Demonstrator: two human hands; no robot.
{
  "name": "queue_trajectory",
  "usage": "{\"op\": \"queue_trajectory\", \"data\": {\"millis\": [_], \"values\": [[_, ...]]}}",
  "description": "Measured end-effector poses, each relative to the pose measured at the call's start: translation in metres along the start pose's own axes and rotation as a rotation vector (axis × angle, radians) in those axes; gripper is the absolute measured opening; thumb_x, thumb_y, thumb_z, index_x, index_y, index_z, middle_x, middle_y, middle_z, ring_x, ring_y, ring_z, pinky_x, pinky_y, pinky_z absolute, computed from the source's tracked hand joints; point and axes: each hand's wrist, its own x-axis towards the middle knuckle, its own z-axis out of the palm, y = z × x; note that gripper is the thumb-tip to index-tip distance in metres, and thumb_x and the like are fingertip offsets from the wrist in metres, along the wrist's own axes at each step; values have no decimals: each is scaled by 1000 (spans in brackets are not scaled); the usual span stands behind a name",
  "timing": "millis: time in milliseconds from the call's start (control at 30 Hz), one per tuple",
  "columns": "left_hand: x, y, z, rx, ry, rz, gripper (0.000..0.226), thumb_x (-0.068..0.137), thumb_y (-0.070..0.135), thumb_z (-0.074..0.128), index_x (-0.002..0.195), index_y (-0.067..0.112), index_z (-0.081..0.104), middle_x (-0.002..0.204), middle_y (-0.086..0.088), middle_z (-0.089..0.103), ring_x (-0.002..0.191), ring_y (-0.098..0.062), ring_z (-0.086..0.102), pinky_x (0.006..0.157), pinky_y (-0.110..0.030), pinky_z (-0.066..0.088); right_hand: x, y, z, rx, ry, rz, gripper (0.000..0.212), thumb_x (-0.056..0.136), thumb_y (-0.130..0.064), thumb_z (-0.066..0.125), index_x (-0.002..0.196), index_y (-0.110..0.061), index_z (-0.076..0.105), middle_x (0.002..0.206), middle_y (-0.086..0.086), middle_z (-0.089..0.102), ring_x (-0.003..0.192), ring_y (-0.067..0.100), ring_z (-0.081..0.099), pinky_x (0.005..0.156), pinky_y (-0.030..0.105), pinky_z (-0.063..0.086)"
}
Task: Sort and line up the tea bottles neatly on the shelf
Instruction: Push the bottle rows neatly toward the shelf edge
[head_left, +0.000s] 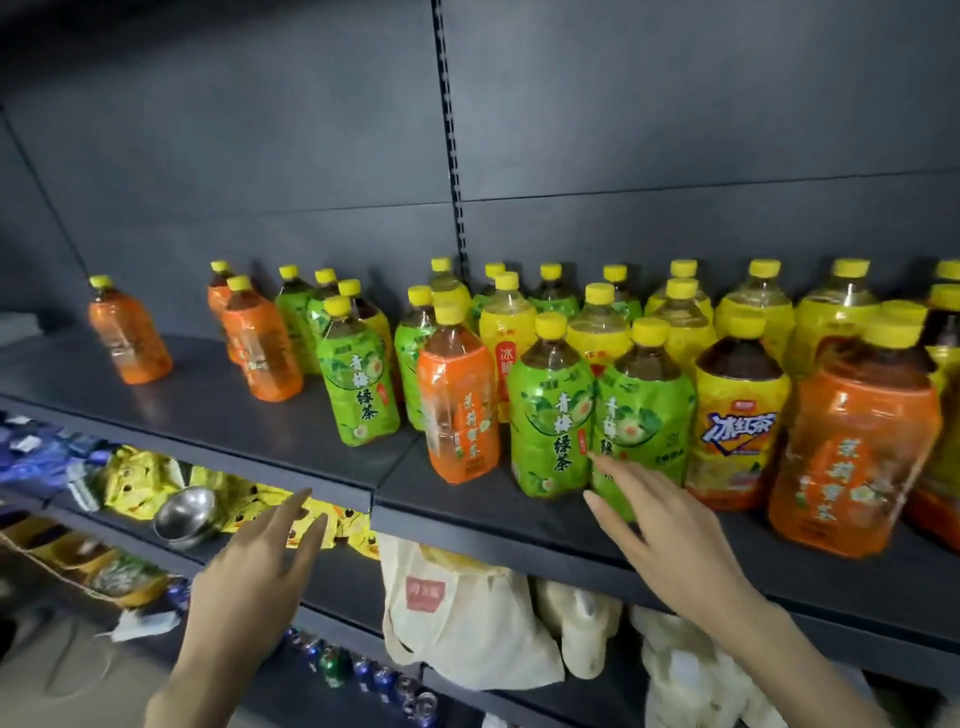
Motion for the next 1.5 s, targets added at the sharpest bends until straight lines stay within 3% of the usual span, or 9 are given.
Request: {"op": "queue_trajectory", "data": {"millis": [233,433,533,600,767,967,1100,1333,1500], "values": [[53,-32,12,-32,39,37,47,92,47,39,134,27,49,123,4,59,107,-24,59,61,-33,39,46,-35,41,-5,-60,-27,57,95,-57,25,131,-23,53,118,-11,64,102,9,63,72,25,54],[88,-89,15,-18,25,69,52,90,50,38,135,25,48,121,3,62,103,-21,62,60,-33,42,72,-75,76,-53,-100,3,60,93,-60,23,136,-26,48,125,-11,60,107,10,61,73,26,53],[109,-127,7,7,31,121,55,88,51,38,132,22,53,113,1,66,104,-25,61,62,-36,47,84,-104,94,-57,-75,67,56,93,-57,26,129,-24,54,115,-7,65,95,14,65,64,27,52],[126,-155,-1,0,5,129,55,90,52,35,135,24,49,118,3,63,108,-23,58,65,-35,47,92,-129,105,-63,-50,116,56,95,-58,23,122,-22,58,107,-5,68,87,17,66,59,29,51],[161,-226,-19,31,-4,172,65,85,60,22,138,28,43,124,8,59,107,-18,59,67,-33,49,115,-194,136,-74,13,165,63,88,-59,23,132,-23,52,124,-5,61,114,16,57,77,30,48],[186,-297,-30,13,-24,189,54,93,55,31,141,31,38,125,8,57,110,-16,57,65,-32,48,153,-276,179,-29,-39,129,59,90,-56,26,142,-29,36,139,-11,46,127,10,43,88,28,42],[213,-339,-36,9,-11,172,55,91,54,32,138,28,42,118,8,60,105,-17,58,57,-29,45,189,-309,210,-36,-59,124,57,95,-55,30,146,-30,26,145,-12,39,131,9,38,90,25,41],[295,-369,-33,22,8,132,52,96,47,38,141,22,38,135,2,52,120,-22,52,73,-36,47,274,-353,260,17,-15,44,58,96,-52,35,147,-26,26,145,-6,39,132,13,38,95,27,41],[360,-396,-18,61,45,107,47,95,45,41,134,19,46,123,-3,59,112,-30,54,74,-41,45,333,-384,313,148,0,-20,57,96,-50,40,146,-26,26,147,-4,37,133,14,37,98,31,40]]}}
